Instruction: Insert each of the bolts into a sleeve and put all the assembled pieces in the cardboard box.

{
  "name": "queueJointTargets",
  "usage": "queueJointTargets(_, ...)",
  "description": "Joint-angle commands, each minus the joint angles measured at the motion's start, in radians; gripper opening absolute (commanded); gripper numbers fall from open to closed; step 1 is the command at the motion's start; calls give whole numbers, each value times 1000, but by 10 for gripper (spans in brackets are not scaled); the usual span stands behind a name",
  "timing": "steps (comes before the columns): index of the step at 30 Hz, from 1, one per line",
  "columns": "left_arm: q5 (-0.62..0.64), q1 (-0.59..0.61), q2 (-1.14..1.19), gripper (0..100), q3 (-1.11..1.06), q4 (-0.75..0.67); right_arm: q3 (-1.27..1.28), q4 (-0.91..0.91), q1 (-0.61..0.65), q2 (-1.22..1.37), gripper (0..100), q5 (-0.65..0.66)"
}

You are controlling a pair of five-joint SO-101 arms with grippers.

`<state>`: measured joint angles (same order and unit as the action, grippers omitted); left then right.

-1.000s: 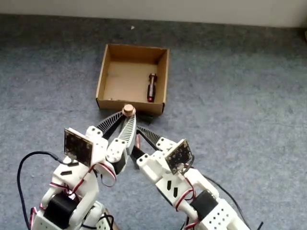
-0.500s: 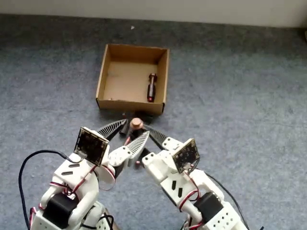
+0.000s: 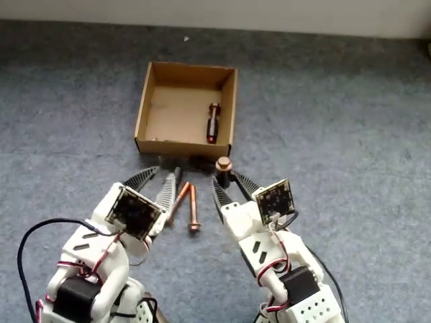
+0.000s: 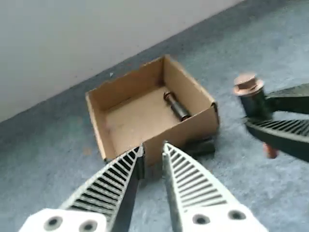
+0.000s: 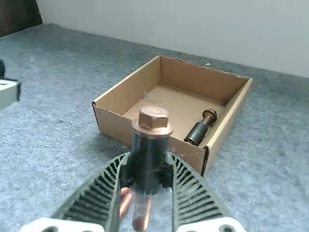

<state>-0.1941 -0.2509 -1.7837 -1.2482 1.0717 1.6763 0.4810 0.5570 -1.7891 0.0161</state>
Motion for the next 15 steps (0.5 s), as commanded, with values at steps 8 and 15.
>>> queueJointTargets(8,-12,248,7,7,-337,-176,-19,177,-16,-22,5,-153)
queueJointTargets(15,-12,245,7,7,-449,-270,-180,246,-12,-1,5,-183)
